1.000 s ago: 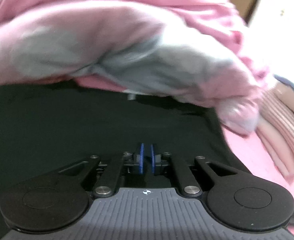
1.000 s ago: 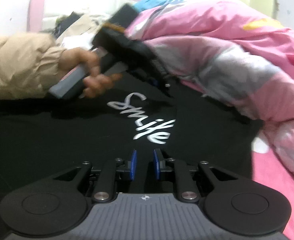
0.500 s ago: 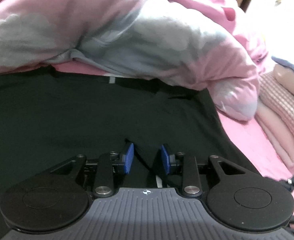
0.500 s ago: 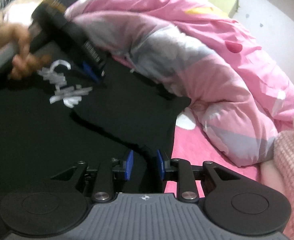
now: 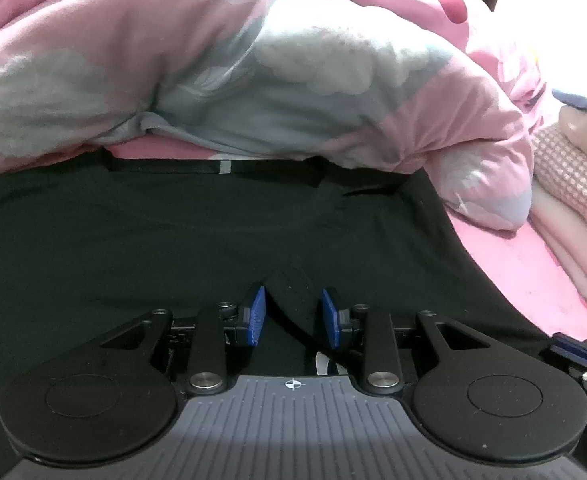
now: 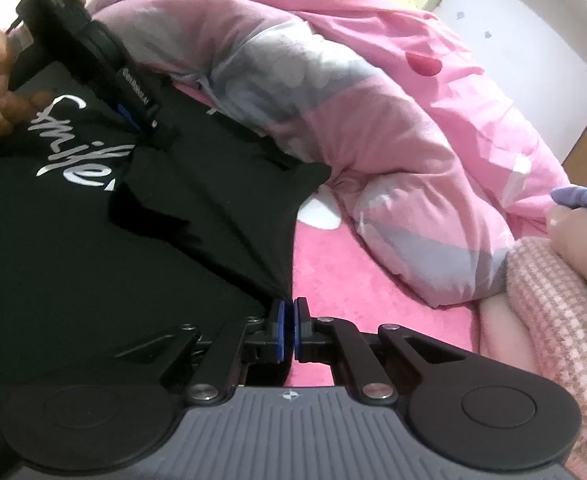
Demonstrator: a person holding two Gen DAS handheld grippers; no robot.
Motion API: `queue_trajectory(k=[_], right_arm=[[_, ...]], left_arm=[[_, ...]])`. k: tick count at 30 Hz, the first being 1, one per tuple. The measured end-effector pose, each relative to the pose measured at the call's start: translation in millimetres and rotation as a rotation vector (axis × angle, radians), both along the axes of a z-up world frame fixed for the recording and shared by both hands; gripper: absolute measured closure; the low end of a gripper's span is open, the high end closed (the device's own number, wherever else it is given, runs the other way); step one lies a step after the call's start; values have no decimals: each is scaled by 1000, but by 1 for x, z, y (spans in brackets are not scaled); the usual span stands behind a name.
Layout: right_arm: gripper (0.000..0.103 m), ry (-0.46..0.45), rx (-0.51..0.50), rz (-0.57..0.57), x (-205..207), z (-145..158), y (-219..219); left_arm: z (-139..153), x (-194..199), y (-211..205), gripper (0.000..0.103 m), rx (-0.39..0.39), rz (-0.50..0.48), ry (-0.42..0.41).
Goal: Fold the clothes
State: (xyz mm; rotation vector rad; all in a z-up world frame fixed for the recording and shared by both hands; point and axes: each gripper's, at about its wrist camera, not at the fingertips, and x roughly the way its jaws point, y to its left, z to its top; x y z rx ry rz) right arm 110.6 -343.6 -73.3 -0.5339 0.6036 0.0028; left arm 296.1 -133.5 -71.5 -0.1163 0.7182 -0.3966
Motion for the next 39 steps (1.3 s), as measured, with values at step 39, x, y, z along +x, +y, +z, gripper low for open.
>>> queue_trajectory(k=[39], right_arm=[[99,31,59,8,-4,-3,-9]], left_arm=[[11,-107,-34,94,256,-559,-183]])
